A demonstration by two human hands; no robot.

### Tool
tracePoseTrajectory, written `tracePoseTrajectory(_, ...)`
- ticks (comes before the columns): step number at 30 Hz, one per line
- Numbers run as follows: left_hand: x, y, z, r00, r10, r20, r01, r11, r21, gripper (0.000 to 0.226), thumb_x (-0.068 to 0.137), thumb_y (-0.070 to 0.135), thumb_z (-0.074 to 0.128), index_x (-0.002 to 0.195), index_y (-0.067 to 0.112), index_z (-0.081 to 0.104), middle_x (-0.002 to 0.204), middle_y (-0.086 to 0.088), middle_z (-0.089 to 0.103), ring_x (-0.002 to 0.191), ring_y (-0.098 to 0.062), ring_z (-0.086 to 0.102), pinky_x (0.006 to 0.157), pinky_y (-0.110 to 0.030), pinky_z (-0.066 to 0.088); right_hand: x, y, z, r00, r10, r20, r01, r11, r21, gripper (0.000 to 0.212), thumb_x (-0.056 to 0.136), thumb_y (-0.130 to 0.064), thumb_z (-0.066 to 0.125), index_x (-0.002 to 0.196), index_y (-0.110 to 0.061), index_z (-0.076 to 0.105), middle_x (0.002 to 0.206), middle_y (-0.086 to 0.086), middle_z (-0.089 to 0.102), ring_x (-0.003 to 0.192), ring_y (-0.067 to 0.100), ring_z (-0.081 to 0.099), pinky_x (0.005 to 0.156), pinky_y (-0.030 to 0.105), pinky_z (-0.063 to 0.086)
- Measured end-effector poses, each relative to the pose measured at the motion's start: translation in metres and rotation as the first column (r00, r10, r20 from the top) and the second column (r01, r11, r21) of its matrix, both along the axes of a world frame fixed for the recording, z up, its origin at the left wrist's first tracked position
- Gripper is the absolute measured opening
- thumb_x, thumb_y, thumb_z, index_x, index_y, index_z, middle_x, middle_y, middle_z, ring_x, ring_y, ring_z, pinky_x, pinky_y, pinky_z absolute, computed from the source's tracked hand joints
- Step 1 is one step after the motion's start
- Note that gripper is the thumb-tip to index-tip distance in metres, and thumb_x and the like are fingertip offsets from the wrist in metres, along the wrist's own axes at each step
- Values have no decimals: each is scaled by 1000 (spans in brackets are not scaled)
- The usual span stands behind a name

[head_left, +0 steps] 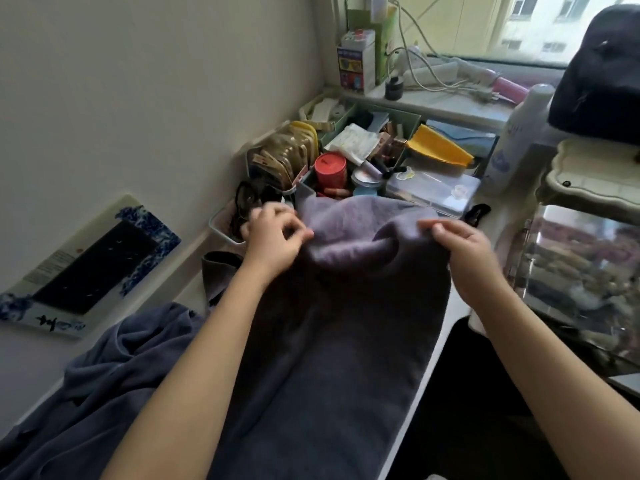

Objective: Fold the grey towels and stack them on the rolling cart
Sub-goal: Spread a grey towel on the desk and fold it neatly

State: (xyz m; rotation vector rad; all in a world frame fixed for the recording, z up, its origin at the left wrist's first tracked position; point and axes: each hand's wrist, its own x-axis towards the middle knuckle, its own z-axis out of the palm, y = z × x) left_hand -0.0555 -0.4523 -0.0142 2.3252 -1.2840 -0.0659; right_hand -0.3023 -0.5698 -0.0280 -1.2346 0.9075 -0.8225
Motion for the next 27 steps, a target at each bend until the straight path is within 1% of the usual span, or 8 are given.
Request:
tracePoseTrajectory(2, -7, 5, -15, 996, -75, -54, 89, 938, 335, 15, 78, 44, 68, 78, 29, 68, 99, 4, 65, 109, -19, 51, 88, -32, 24, 0, 3, -14, 943, 208, -259, -192, 978, 84, 23, 90, 0, 50, 83, -10, 70, 76, -6, 66, 69, -1, 57, 61, 9, 41)
tracePoseTrajectory(4, -12, 9, -27, 987, -113, -114, 158, 802, 575, 21, 80, 48, 64, 74, 28, 60, 90, 7, 65, 106, -18, 53, 87, -32, 22, -3, 2, -32, 782, 322, -534, -285, 946, 153, 14, 86, -6, 59, 87, -4, 72, 77, 7, 67, 59, -3, 56, 51, 10, 38)
tracePoseTrajectory(6, -16, 6, -36, 981, -142, -129, 192, 693, 694, 28, 82, 53, 60, 75, 26, 58, 88, 7, 66, 102, -18, 55, 92, -36, 25, -9, 0, -50, 596, 349, -723, -355, 922, 153, 12, 83, -16, 65, 86, -8, 74, 89, 14, 71, 76, 12, 59, 64, 24, 42)
tracePoseTrajectory(8, -18, -4, -42, 981, -132, -145, 196, 694, 693, 35, 84, 57, 55, 83, 23, 62, 93, 5, 67, 101, -19, 57, 96, -39, 29, -9, -3, -62, 457, 296, -839, -407, 908, 99, 14, 83, -25, 64, 90, -16, 72, 98, 10, 70, 91, 21, 61, 75, 26, 43)
tracePoseTrajectory(13, -16, -50, -71, 972, -56, -226, 162, 861, 483, 29, 86, 42, 60, 103, 17, 62, 112, -4, 63, 108, -23, 57, 89, -34, 45, 9, -22, -89, 560, 27, -828, -271, 950, -153, 31, 82, -32, 64, 111, -22, 63, 112, 11, 57, 107, 31, 54, 91, 34, 45)
tracePoseTrajectory(17, -5, -86, -99, 971, 24, -236, 89, 886, 455, 48, 90, 34, 57, 131, 10, 49, 135, -10, 46, 124, -29, 47, 103, -40, 39, 30, -47, -104, 581, -48, -813, -224, 951, -215, 39, 84, -30, 64, 121, -19, 58, 123, 10, 54, 111, 32, 50, 96, 37, 42)
tracePoseTrajectory(23, 5, -112, -126, 967, 106, -233, 7, 900, 435, 55, 91, 33, 56, 140, 13, 37, 144, -11, 37, 127, -33, 43, 101, -41, 38, 54, -69, -116, 596, -204, -777, -181, 908, -377, 43, 85, -27, 63, 127, -21, 55, 123, 8, 53, 111, 33, 43, 96, 37, 37)
tracePoseTrajectory(27, 1, -116, -130, 968, 177, -179, -91, 909, 406, 55, 88, 32, 61, 133, 10, 37, 137, -16, 42, 122, -36, 47, 95, -43, 40, 61, -80, -122, 531, -207, -822, -230, 898, -375, 40, 85, -31, 62, 124, -22, 57, 120, 7, 56, 111, 32, 42, 95, 36, 31)
